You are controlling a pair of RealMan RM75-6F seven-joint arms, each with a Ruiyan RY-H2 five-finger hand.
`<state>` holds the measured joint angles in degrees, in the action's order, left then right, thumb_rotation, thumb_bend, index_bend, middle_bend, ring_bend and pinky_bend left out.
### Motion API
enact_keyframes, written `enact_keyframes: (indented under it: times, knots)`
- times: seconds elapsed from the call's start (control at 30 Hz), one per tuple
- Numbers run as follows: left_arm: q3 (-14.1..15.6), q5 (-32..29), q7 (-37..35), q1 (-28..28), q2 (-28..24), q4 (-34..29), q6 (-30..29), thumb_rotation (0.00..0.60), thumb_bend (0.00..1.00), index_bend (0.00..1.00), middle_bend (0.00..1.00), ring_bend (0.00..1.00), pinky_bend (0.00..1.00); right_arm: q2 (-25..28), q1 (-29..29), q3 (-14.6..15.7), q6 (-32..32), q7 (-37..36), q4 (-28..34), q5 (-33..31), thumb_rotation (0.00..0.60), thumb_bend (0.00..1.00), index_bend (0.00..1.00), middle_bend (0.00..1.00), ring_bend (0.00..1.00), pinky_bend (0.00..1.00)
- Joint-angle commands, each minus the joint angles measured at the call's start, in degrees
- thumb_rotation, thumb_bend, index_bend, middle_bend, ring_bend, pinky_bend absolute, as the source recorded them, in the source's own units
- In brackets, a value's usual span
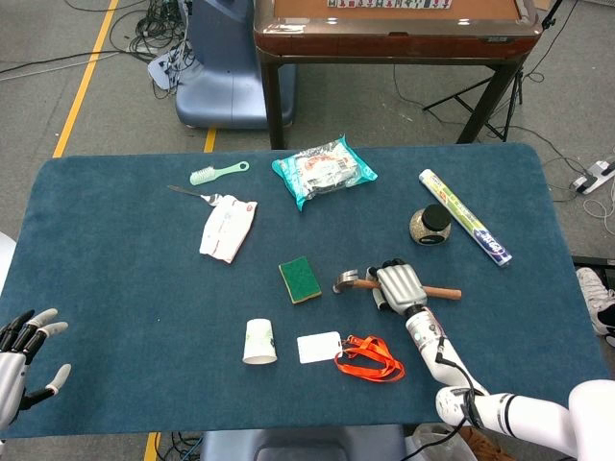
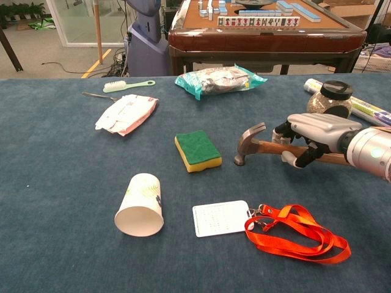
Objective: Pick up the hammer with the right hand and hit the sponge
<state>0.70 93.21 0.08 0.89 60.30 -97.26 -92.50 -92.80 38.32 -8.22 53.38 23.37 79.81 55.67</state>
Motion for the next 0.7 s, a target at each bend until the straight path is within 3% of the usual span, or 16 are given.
enact_keyframes:
  times: [0.03,0.53,0.7]
  knots:
    - [0.01,0.01,0.02,0.0,0.0,-0.02,0.0,0.6,0.25,0.28,0.17,0.08,0.13,-0.12,-0.22,0.02,0.52,-0.55,-0.12,0.67,0.6,0.61,0.55,0.56,0.29,0.22]
    - [-0.02,0.02,-0.15,0.02,0.0,0.06,-0.1,0.6,0.25,0.28,0.17,0.08,0.13,0.19,-1.45,0.51,3.07,-4.18,-0.14,6.46,0.6,0.61,0.75,0.72,0.48,0.22]
    - [0.0,0.07,-0.03,0.01,0.04,0.06,-0.09,0.6,0.25,0.27,0.17,0.08,0.13,1.09,-1.67,0.3,2.86,-4.91,0.45,6.82,0.6,0.62,0.77,0.75,0.53,0.31]
